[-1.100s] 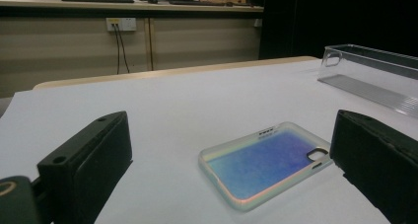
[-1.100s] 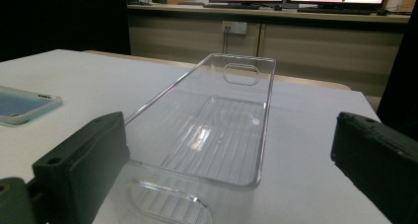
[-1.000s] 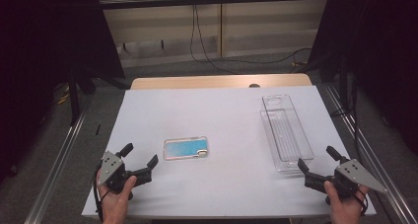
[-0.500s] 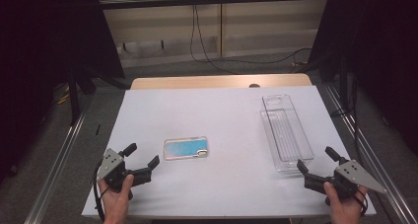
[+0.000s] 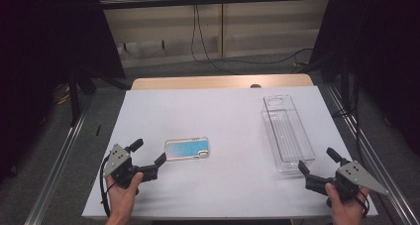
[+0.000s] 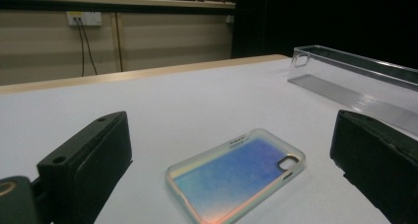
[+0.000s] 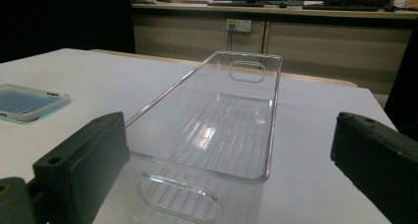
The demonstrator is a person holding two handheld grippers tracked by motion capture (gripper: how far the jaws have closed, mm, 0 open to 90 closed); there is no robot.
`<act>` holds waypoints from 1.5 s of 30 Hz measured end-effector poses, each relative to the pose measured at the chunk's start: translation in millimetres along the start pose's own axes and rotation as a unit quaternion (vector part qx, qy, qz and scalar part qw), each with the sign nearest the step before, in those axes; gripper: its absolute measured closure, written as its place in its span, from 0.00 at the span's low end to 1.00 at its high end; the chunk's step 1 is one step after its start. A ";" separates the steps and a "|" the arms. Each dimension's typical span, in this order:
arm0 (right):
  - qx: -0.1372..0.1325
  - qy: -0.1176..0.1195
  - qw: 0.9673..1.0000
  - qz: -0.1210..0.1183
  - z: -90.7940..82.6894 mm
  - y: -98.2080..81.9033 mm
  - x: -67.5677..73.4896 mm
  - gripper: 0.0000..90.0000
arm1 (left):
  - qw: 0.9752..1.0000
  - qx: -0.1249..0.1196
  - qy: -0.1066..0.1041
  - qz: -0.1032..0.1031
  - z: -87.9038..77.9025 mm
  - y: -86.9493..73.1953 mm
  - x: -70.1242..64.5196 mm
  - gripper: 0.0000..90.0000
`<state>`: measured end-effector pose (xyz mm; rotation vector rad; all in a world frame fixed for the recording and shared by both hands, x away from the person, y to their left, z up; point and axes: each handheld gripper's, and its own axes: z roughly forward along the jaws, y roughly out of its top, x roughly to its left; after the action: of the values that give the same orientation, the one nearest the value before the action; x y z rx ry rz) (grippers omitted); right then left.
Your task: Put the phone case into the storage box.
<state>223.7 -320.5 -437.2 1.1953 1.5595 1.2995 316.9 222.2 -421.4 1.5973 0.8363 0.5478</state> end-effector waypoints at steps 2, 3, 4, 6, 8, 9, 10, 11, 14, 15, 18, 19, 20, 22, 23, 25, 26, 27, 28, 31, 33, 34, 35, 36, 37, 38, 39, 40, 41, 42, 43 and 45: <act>-0.001 0.000 1.000 0.001 -1.0 0.0 0.1 0.01 | 1.000 -0.002 -0.003 -0.001 1.8 1.0 -1.0 0.03; -0.001 0.000 1.000 0.000 -1.2 0.0 0.0 0.01 | 1.000 -0.002 -0.006 0.004 2.3 1.7 -0.7 0.03; -0.001 0.000 1.000 0.000 -1.2 0.0 0.0 0.01 | 1.000 -0.003 -0.004 0.006 3.0 2.1 -1.0 0.03; -0.001 -0.001 1.000 0.000 -1.5 0.1 -0.1 0.01 | 1.000 -0.002 -0.004 0.009 5.1 3.0 -1.1 0.03; -0.001 -0.001 1.000 0.000 -1.3 0.1 -0.1 0.01 | 1.000 -0.004 -0.004 0.006 7.9 3.6 -1.7 0.03; -0.001 -0.001 1.000 0.000 -1.3 0.1 -0.1 0.01 | 1.000 -0.003 -0.004 0.008 9.4 4.0 -1.9 0.03; -0.001 -0.001 1.000 0.000 -1.1 0.1 -0.1 0.01 | 1.000 -0.002 -0.003 0.009 11.0 4.2 -2.5 0.03; -0.001 -0.001 1.000 0.000 -0.9 0.1 0.0 0.01 | 1.000 -0.002 -0.005 0.010 12.6 4.7 -2.7 0.02; -0.001 -0.001 1.000 0.000 -1.1 0.1 0.1 0.01 | 1.000 -0.003 -0.006 0.014 18.2 7.1 -4.5 0.02; -0.001 -0.001 1.000 0.000 -1.1 0.1 0.1 0.01 | 1.000 -0.006 -0.005 0.013 21.5 9.1 -6.1 0.02; -0.001 -0.001 1.000 0.000 -1.2 0.1 0.0 0.01 | 1.000 -0.008 -0.007 0.013 25.1 11.2 -7.4 0.02; -0.001 -0.001 1.000 0.000 -1.2 0.1 -0.1 0.01 | 1.000 -0.009 -0.007 0.017 26.7 12.2 -7.8 0.02; -0.001 0.000 1.000 0.000 -1.2 0.1 -0.1 0.01 | 1.000 -0.009 -0.007 0.020 28.4 12.9 -8.0 0.02; -0.001 0.000 1.000 0.000 -1.3 0.1 -0.1 0.01 | 1.000 -0.011 -0.010 0.019 32.1 14.1 -7.6 0.02; -0.001 0.000 1.000 0.000 -1.3 0.1 -0.1 0.01 | 1.000 -0.013 -0.009 0.013 33.3 14.4 -8.3 0.02; -0.001 0.000 1.000 0.000 -1.3 0.1 0.0 0.01 | 1.000 -0.014 -0.008 0.021 35.9 15.6 -7.0 0.03; -0.001 0.000 1.000 0.000 -1.1 0.1 -0.1 0.01 | 1.000 -0.014 -0.007 0.022 37.4 15.9 -6.6 0.03; 0.000 -0.001 1.000 -0.001 -0.9 0.0 -0.1 0.01 | 1.000 -0.013 -0.007 0.024 38.9 16.2 -6.3 0.03; 0.000 -0.001 1.000 0.000 -0.8 0.0 0.0 0.01 | 1.000 -0.014 -0.006 0.022 40.4 16.5 -6.2 0.03; 0.000 -0.001 1.000 0.000 -0.6 0.0 0.2 0.01 | 1.000 -0.015 -0.007 0.020 45.2 18.1 -6.0 0.03; 0.000 -0.001 1.000 0.000 -0.4 0.0 0.2 0.01 | 1.000 -0.013 -0.008 0.022 48.9 19.6 -5.9 0.03; 0.000 -0.001 1.000 0.000 -0.5 0.0 0.2 0.01 | 1.000 -0.012 -0.009 0.027 50.6 20.2 -5.2 0.03; 0.000 -0.001 1.000 0.000 -0.5 0.0 0.2 0.01 | 1.000 -0.012 -0.009 0.023 52.2 20.3 -5.6 0.03; 0.000 0.000 1.000 0.000 -0.7 0.0 0.2 0.01 | 1.000 -0.012 -0.011 0.023 54.0 20.7 -5.4 0.03; 0.000 0.000 1.000 -0.001 -0.8 -0.1 0.0 0.01 | 1.000 -0.010 -0.009 0.023 55.5 21.0 -5.5 0.03; 0.000 0.000 1.000 -0.001 -0.8 -0.1 0.0 0.01 | 1.000 -0.011 -0.009 0.026 57.3 21.4 -5.5 0.03; 0.000 -0.001 1.000 0.000 -0.7 -0.1 -0.2 0.01 | 1.000 -0.010 -0.010 0.026 59.4 21.8 -5.4 0.04; 0.000 -0.001 1.000 0.000 -0.7 -0.1 -0.2 0.01 | 1.000 -0.009 -0.010 0.029 60.4 22.3 -4.9 0.04; 0.000 0.000 1.000 -0.001 -0.7 -0.1 -0.1 0.01 | 1.000 -0.009 -0.009 0.027 61.9 23.0 -4.8 0.04; 0.000 0.000 1.000 -0.001 -0.8 -0.1 0.0 0.01 | 1.000 -0.008 -0.012 0.027 63.4 23.9 -4.6 0.04; 0.000 0.000 1.000 -0.001 -0.7 -0.1 0.0 0.01 | 1.000 -0.008 -0.010 0.024 65.0 24.7 -5.3 0.04; 0.000 -0.001 1.000 0.000 -0.5 -0.1 0.0 0.01 | 0.999 -0.009 -0.011 0.032 68.3 27.1 -5.0 0.05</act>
<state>223.2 -320.7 -437.2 1.1960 1.5589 1.2977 370.5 173.5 -408.0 1.6145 0.7639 0.5801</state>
